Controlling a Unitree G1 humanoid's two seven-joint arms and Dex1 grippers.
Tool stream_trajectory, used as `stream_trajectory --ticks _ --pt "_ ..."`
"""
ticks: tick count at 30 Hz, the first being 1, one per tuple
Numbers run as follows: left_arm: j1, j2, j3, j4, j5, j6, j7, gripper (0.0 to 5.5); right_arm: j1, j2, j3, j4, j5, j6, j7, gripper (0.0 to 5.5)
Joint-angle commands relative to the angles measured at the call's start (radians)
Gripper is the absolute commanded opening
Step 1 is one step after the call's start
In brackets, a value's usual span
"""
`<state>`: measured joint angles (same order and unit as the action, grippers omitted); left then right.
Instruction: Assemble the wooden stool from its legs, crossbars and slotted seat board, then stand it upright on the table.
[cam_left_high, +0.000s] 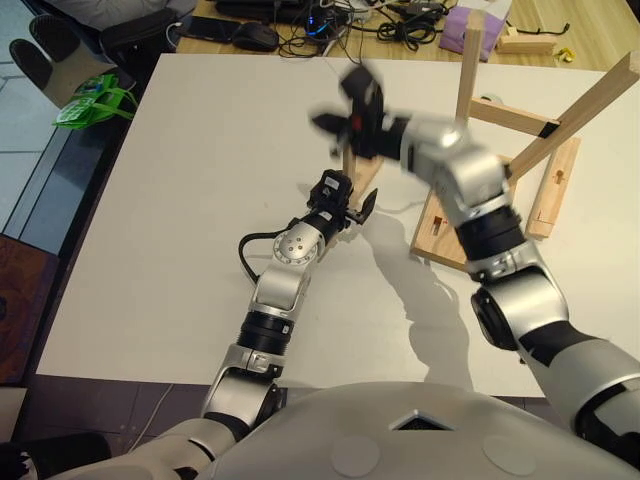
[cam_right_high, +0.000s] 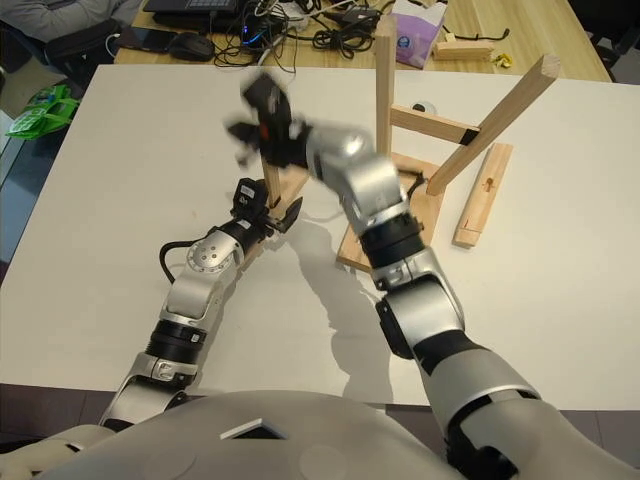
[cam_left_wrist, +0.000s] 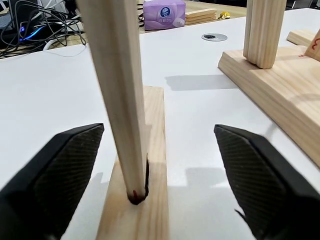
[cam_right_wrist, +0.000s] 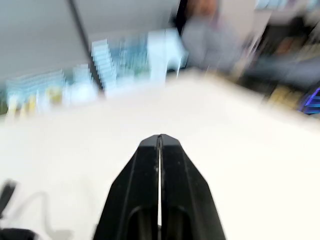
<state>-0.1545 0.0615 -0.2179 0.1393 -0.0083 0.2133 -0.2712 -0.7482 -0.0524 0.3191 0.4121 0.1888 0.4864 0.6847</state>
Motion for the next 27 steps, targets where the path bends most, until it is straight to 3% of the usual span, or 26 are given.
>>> stream_trajectory --ticks 1,6,9,16,19,23,27 --pt "-0.008 -0.006 0.000 -0.001 0.011 0.007 0.008 4.68 0.119 -0.019 0.073 0.205 -0.088 0.049 -0.002 0.00" --pt "-0.008 -0.002 0.005 0.004 0.010 0.006 0.010 5.37 0.057 0.044 -0.112 0.069 0.018 -0.053 -0.095 0.00" --pt "0.004 0.005 0.010 -0.038 0.014 0.009 0.020 5.37 0.043 0.045 -0.239 -0.203 0.102 -0.082 -0.151 0.00" --pt "0.137 0.040 0.069 -0.414 -0.090 0.084 -0.008 5.37 0.267 -0.128 -0.471 -0.823 0.403 0.183 -0.185 0.00" --pt "0.238 0.139 0.104 -0.522 -0.102 0.180 -0.050 5.37 0.425 -0.213 -0.529 -0.901 0.415 0.223 -0.197 0.00" --pt "0.337 0.279 0.190 -0.453 -0.086 0.216 -0.102 5.37 0.617 -0.283 -0.572 -0.933 0.390 0.193 -0.195 0.00" --pt "0.325 0.308 0.207 -0.410 -0.150 0.263 -0.170 5.37 0.701 -0.308 -0.570 -0.929 0.357 0.150 -0.204 0.00"
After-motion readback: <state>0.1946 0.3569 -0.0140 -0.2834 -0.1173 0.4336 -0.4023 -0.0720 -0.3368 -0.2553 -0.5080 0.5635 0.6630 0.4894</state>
